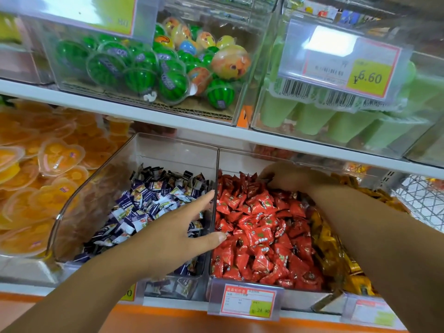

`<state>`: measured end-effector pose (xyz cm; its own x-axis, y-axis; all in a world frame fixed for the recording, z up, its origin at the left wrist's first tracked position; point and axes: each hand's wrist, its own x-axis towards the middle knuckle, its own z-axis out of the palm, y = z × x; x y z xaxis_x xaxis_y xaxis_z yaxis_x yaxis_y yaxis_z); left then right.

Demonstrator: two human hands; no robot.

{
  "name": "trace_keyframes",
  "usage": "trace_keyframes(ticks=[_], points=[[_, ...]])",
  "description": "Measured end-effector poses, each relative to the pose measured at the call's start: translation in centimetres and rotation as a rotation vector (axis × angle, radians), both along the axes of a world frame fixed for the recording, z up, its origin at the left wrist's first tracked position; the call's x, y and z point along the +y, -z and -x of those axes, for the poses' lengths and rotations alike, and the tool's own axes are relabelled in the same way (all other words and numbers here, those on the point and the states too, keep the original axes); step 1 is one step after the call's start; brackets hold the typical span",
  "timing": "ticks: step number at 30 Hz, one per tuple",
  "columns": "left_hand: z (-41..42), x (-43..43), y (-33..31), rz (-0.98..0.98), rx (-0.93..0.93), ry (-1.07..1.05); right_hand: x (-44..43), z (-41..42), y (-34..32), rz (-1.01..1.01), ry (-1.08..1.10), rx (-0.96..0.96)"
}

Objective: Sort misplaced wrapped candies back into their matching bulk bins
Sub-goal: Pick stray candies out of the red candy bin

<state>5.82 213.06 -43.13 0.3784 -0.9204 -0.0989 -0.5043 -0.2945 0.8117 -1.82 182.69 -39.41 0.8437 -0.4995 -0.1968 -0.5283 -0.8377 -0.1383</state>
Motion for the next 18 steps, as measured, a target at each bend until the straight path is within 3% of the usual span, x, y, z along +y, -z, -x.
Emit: trace_keyframes(ticks=[6,10,14,18], points=[[-0.2,-0.1,0.1,0.013,0.018,-0.005,1.2,0.8,-1.2,-0.116,-0.033,-0.171],[-0.1,-0.1,0.1,0.018,0.016,-0.007,3.0,2.3,-1.5,-0.487,0.100,-0.475],[0.0,0.0,0.1,0.015,-0.017,-0.016,4.6,4.0,-2.1,-0.812,0.177,-0.609],[0.2,0.1,0.0,0.007,-0.051,-0.023,6.1,4.8,-1.3,-0.791,0.202,-0.676]])
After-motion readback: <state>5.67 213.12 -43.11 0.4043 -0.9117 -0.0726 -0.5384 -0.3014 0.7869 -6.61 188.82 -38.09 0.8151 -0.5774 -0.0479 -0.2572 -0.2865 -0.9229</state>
